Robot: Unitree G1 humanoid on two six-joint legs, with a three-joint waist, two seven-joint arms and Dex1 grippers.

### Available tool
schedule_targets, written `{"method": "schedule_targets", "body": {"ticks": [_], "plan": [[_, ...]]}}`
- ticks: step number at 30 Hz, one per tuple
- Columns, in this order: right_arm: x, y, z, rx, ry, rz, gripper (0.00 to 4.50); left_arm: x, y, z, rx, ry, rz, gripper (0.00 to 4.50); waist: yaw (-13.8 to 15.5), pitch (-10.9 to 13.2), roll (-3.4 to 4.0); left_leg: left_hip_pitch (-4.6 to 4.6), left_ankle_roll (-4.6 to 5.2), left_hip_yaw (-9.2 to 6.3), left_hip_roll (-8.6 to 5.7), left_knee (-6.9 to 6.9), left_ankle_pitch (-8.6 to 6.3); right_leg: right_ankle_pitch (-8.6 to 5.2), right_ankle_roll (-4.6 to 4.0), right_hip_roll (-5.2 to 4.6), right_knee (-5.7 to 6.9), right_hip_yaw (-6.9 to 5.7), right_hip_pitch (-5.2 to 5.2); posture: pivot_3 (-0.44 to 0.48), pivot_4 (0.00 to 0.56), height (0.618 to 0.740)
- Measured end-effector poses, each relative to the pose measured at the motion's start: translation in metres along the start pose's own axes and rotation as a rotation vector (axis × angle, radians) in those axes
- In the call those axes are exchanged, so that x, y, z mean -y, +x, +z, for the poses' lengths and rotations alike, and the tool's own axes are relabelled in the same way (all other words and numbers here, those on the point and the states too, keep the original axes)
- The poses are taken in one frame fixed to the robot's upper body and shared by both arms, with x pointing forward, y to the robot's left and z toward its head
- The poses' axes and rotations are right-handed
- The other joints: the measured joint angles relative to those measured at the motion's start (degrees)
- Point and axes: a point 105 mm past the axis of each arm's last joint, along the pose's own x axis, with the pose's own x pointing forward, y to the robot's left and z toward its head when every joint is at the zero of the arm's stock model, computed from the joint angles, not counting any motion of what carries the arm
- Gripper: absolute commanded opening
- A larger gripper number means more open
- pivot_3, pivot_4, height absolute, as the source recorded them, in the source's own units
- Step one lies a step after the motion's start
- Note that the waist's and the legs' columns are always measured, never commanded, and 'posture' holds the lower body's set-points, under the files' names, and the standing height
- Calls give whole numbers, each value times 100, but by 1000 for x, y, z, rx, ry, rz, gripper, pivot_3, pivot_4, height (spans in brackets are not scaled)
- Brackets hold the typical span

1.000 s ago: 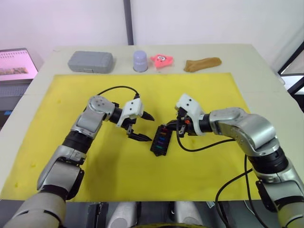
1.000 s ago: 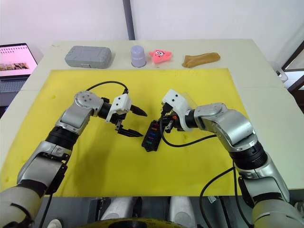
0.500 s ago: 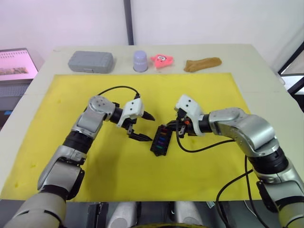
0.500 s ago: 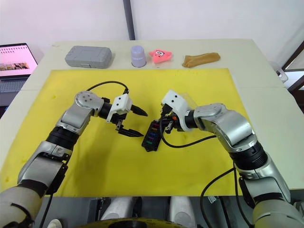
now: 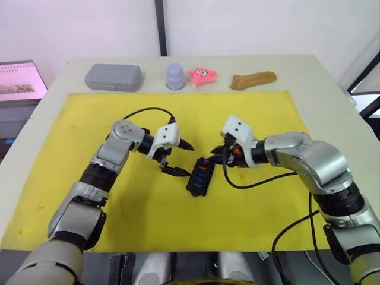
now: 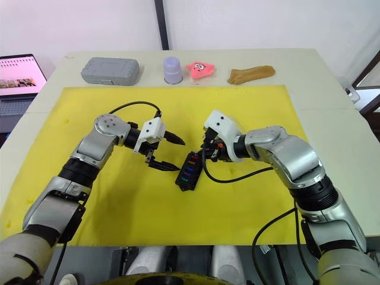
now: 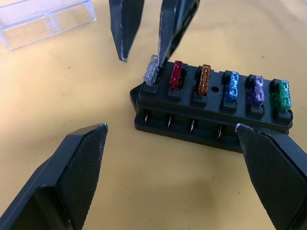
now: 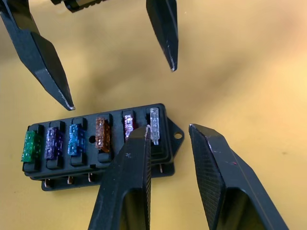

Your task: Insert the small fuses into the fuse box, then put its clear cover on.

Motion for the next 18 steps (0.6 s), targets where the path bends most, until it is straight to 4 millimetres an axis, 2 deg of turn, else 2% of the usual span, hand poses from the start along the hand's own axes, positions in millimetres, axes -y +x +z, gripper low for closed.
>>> {"method": "schedule_targets", "body": {"ticks": [4, 6, 8, 18], "plan": [[0, -4, 5, 21, -2, 12, 1338, 0, 0, -1, -1, -4, 1, 4500, 2, 0, 0, 0, 0, 0, 0, 0, 0, 0, 0, 0, 0, 0, 0, 0, 150, 740], [1, -4, 7, 33, -8, 6, 809, 0, 1, -1, -1, -3, 1, 4500, 0, 0, 0, 0, 0, 0, 0, 0, 0, 0, 0, 0, 0, 0, 0, 0, 150, 740], [3, -3, 8, 47, -6, 0, 58, 0, 1, -1, -2, 0, 1, 4500, -2, 0, 0, 0, 0, 0, 0, 0, 0, 0, 0, 0, 0, 0, 0, 0, 150, 740], [-2, 3, 0, 64, 10, 11, 58, 0, 1, -1, -3, 0, 2, 4500, -5, 0, 0, 0, 0, 0, 0, 0, 0, 0, 0, 0, 0, 0, -1, 0, 150, 740]]}}
